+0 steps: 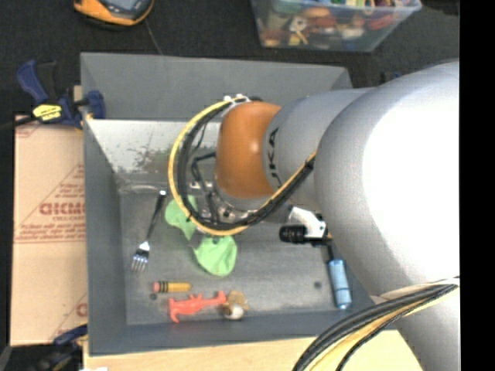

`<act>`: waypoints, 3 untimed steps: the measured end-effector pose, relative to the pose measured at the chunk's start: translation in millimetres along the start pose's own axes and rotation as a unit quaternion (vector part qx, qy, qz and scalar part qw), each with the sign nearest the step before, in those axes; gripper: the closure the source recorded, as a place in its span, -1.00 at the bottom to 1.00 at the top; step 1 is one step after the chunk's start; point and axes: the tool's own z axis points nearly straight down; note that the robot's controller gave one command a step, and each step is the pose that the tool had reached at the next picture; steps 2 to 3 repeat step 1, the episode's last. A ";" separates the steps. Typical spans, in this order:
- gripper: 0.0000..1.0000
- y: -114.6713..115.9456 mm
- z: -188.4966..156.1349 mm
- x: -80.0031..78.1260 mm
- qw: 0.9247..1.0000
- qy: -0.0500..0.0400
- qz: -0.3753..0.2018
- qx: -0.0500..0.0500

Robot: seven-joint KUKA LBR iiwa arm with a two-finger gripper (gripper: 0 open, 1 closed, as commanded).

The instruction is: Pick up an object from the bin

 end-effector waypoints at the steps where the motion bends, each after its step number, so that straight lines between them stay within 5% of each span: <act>1: 1.00 -0.7 -23.5 -0.7 1.000 0.000 -0.002 0.001; 3: 1.00 -0.7 -23.5 -0.7 1.000 0.000 -0.002 0.001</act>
Offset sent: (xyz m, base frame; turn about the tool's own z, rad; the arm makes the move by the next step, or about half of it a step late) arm 0.0007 -0.0005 0.0630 -0.0019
